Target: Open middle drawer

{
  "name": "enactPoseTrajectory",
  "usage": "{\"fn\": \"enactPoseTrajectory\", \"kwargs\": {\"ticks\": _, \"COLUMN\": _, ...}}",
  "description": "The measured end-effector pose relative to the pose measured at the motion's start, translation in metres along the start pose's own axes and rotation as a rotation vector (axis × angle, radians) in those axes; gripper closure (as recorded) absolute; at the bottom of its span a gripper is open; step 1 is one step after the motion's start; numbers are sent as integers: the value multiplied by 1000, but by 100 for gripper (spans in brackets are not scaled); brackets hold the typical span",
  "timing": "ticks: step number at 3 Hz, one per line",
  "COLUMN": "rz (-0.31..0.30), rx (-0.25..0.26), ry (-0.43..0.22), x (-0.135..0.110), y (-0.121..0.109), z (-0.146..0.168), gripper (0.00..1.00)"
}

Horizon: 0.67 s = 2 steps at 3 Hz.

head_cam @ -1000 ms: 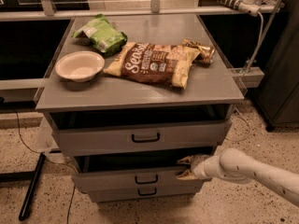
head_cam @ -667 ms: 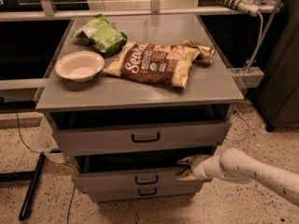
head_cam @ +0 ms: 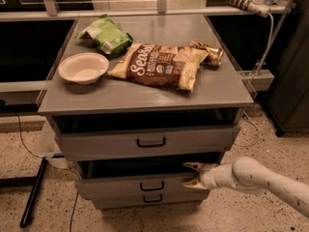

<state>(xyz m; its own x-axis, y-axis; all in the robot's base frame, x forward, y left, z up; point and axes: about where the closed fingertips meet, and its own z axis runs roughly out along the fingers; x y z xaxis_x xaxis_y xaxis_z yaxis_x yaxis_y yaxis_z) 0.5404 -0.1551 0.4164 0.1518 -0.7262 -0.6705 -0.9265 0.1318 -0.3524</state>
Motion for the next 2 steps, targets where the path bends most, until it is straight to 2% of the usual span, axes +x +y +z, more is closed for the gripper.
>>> {"fn": "enactPoseTrajectory", "kwargs": {"ticks": 1, "rz": 0, "rx": 0, "ry": 0, "x": -1, "y": 0, "z": -1, "gripper": 61}}
{"fn": "enactPoseTrajectory", "kwargs": {"ticks": 2, "rz": 10, "rx": -13, "ry": -6, "x": 4, "y": 21, "z": -14, "gripper": 84}}
